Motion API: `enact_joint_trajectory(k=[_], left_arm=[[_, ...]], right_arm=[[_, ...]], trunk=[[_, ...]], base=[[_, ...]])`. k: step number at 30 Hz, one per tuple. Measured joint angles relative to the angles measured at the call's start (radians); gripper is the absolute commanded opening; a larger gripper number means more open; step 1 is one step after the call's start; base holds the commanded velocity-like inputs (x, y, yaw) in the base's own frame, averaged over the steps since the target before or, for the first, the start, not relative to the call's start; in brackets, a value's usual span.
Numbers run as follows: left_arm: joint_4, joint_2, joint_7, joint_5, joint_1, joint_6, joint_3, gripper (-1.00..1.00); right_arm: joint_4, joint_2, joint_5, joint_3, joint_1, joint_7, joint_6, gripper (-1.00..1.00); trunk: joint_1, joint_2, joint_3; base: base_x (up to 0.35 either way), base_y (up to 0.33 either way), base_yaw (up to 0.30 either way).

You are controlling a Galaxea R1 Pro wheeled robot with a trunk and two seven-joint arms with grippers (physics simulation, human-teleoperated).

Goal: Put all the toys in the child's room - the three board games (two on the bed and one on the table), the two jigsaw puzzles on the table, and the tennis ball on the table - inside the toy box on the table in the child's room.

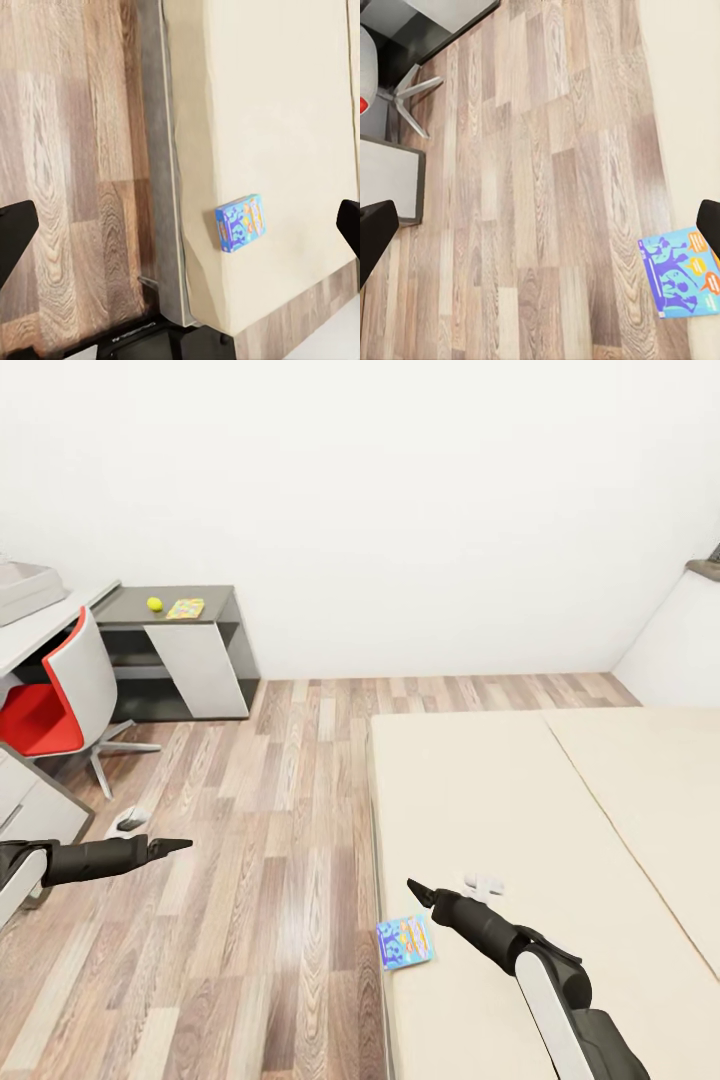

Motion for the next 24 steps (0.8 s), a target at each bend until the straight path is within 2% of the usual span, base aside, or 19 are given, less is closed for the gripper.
enact_joint_trajectory(k=[24], left_arm=[[0.000,0.000,0.000,0.000,0.000,0.001,0.001,1.00]], right_arm=[[0.007,0.015,0.004,0.001,0.000,0.000,0.000,1.00]], trunk=[[0.000,0.000,0.040]], base=[[0.000,0.000,0.000]])
